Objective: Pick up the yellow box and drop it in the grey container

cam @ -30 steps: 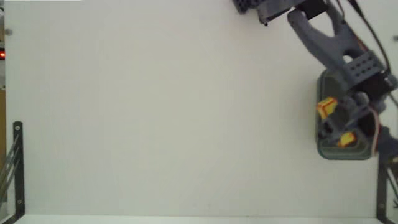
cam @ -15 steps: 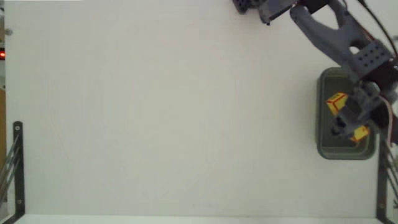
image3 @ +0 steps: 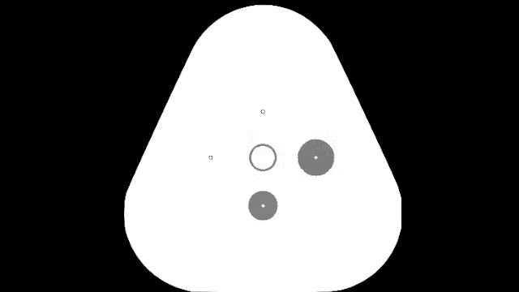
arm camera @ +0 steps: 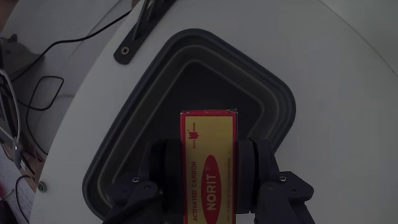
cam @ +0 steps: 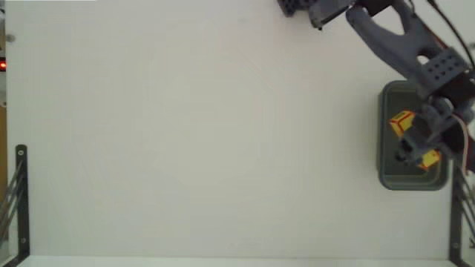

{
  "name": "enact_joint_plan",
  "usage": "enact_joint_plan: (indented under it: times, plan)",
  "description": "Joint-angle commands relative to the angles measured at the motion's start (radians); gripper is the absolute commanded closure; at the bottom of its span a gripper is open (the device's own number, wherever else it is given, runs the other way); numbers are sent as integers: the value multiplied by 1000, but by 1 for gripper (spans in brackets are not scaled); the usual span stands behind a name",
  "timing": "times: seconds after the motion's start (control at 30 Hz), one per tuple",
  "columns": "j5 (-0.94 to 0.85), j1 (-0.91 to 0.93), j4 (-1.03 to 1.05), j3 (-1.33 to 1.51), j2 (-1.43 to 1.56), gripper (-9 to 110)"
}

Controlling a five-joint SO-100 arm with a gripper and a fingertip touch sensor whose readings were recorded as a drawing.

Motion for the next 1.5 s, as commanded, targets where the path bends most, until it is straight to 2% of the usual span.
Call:
enact_joint_plan:
  times: [0.0, 0.03, 1.47]
  plan:
    - [5, -16, -8, 10, 76, 62]
    - [5, -16, -8, 10, 76, -9]
    - [5, -16, -8, 10, 76, -9]
